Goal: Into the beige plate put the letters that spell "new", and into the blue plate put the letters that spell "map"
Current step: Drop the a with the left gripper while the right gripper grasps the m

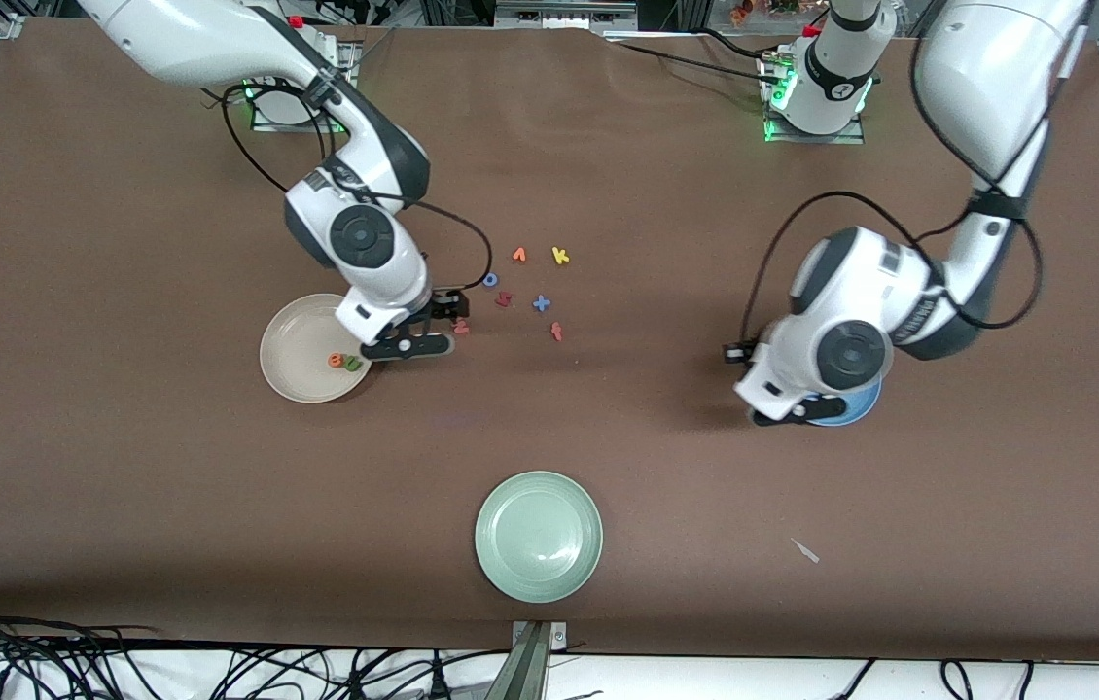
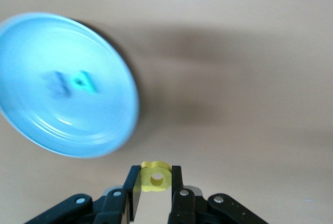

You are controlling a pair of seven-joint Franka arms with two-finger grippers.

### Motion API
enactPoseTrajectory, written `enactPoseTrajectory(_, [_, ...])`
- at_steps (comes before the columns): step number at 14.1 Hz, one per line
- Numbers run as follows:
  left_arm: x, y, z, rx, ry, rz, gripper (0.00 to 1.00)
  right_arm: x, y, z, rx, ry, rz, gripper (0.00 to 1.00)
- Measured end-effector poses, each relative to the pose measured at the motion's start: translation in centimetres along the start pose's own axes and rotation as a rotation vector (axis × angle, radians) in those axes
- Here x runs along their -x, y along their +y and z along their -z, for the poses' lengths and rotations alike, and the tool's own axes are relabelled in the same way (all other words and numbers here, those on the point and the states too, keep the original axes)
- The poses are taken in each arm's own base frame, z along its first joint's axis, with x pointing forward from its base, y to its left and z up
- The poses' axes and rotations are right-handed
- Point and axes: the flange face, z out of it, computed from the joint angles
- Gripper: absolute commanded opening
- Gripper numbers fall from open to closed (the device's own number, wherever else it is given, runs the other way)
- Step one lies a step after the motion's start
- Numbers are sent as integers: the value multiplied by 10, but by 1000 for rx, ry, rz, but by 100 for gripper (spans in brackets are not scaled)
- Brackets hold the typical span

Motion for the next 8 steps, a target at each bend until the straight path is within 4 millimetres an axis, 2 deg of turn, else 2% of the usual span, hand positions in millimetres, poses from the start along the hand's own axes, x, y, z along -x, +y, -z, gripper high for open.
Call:
enactPoseTrajectory(2, [-16, -43, 1, 22, -7, -20, 4, 9, -15, -13, -2, 19, 38, 100])
enactPoseTrajectory(4, [-28, -76, -7, 39, -21, -36, 4, 12, -16, -30, -3, 34, 62, 100])
enactPoseTrajectory(5, [-32, -84, -17, 45, -31, -43, 5, 12, -16, -39, -6, 39, 68, 100])
enactPoseTrajectory(6, [-34, -83, -29, 48, -42, -48, 6, 12, -14, -48, -5, 41, 68, 100])
enactPoseTrajectory(8, [-35, -72, -48, 51, -61, -65, 7, 13, -15, -59, 8, 47, 52, 100])
